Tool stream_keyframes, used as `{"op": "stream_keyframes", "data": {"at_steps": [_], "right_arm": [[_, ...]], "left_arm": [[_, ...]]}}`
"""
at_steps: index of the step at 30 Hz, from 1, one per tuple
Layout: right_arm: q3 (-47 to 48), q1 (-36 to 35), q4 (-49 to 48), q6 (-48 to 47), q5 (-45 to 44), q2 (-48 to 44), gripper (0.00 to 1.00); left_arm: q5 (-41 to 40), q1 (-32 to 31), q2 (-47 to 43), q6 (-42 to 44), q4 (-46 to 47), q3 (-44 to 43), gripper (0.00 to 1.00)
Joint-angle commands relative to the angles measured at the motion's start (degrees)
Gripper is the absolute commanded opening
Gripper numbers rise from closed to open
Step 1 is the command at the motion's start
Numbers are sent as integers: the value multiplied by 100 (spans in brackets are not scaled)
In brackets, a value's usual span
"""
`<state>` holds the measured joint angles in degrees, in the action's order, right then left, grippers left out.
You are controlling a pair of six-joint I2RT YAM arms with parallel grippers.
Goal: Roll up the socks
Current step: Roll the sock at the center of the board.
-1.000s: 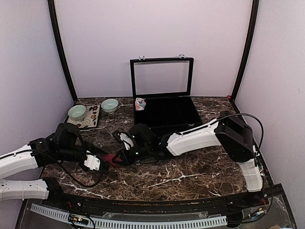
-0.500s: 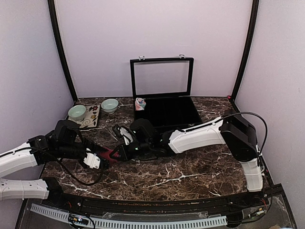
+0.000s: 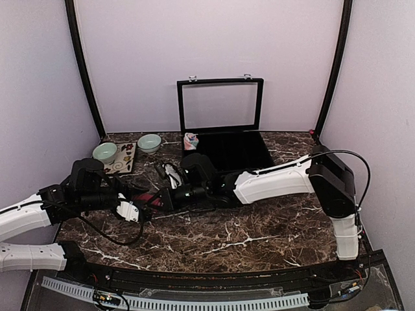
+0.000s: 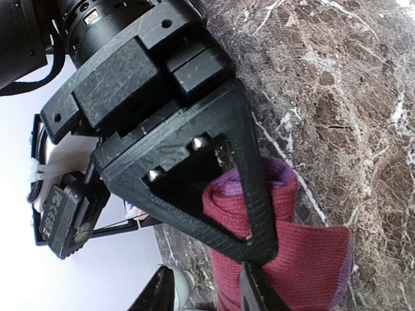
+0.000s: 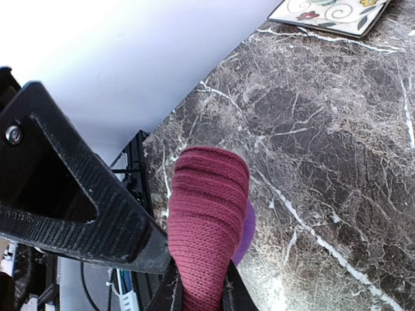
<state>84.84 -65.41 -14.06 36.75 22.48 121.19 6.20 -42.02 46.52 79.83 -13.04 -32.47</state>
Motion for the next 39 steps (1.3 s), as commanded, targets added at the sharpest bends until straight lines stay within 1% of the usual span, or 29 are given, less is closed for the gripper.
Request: {"op": "stream_keyframes", "data": {"at_steps": [1, 3, 6, 7, 10, 15, 21, 27, 28, 30, 34, 35, 39], "right_arm": [[-115, -51, -772, 367, 389, -431, 0], [-149, -51, -815, 378, 382, -527, 0], [-120, -50, -672, 238, 339, -610, 0], [-106, -54, -641, 214, 347, -619, 0], [-46, -72, -623, 194, 380, -601, 0], [32, -129, -316, 26, 280, -582, 0], [219, -164, 113, -226, 110, -615, 0], [366, -223, 267, -307, 89, -601, 0], [374, -233, 258, -301, 90, -590, 0], [392, -258, 234, -277, 105, -565, 0], [390, -295, 153, -161, 124, -491, 0], [354, -293, 55, -125, 131, -483, 0], [215, -296, -434, 174, 193, -484, 0]], "left_arm": [[-88, -83, -302, 515, 398, 221, 37], [-48, -110, -461, 659, 310, 272, 37], [181, -116, -633, 676, -328, 76, 39], [198, -121, -663, 660, -381, 57, 40], [157, -130, -614, 649, -517, -6, 40], [415, -133, -349, 455, -1578, -631, 42], [351, -136, -284, 346, -1779, -663, 46], [229, -150, -219, 328, -1880, -688, 50], [179, -154, -222, 326, -1778, -651, 50], [-7, -176, -250, 208, -1276, -491, 50], [-536, -286, -462, 490, 247, 13, 48], [-576, -296, -499, 549, 414, 92, 48], [-614, -341, -584, 674, 581, 222, 47]]}}
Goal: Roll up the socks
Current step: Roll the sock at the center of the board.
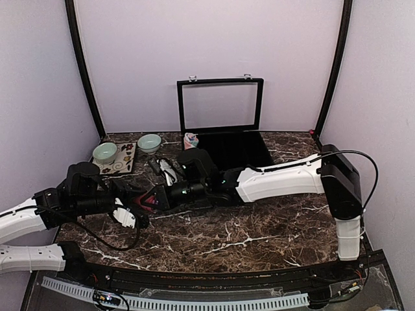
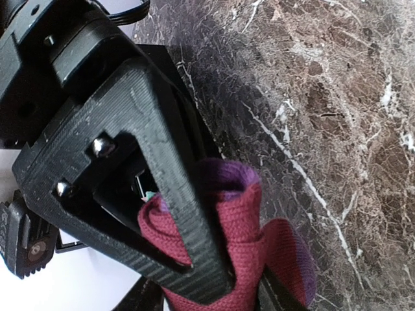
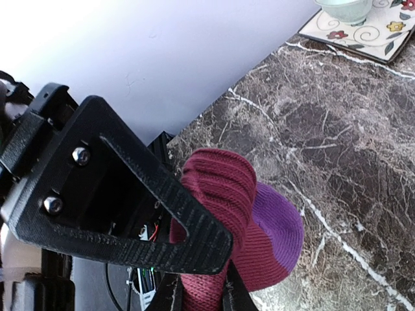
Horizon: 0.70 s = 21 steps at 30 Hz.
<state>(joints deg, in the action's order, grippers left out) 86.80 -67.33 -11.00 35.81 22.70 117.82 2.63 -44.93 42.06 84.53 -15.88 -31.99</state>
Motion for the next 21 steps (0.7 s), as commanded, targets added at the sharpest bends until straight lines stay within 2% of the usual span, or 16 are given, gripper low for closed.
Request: {"op": "stream_keyframes", "data": {"at_steps": [1, 4, 7, 10, 13, 15, 18, 19, 20, 21], "right_arm": [[13, -103, -863, 341, 211, -131, 0], [37, -101, -1061, 541, 285, -77, 0], [-33, -34, -1264, 721, 263, -118, 0], [-294, 70, -1770, 1072, 276, -230, 1], [-333, 116, -1935, 1197, 283, -289, 3], [-208, 113, -1726, 1078, 239, -321, 7], [-219, 62, -1264, 703, -60, -451, 31], [-276, 54, -1144, 586, -179, -516, 43], [-338, 42, -1032, 432, -315, -601, 96], [-394, 23, -797, 238, -476, -691, 99]], "left_arm": [[-286, -63, -168, 257, 1049, 263, 47], [-402, -98, -231, 487, 1718, 506, 46], [-472, -150, -221, 621, 2240, 523, 40], [-461, -189, -225, 916, 2706, 563, 26], [-350, -203, -219, 1407, 3263, 699, 2], [-283, -217, -201, 1561, 3475, 727, 0], [-194, -236, -235, 1153, 3239, 512, 0], [-165, -236, -248, 855, 2862, 328, 0], [-121, -236, -247, 436, 2432, 85, 0], [-72, -236, -228, -138, 1963, -139, 0]]}}
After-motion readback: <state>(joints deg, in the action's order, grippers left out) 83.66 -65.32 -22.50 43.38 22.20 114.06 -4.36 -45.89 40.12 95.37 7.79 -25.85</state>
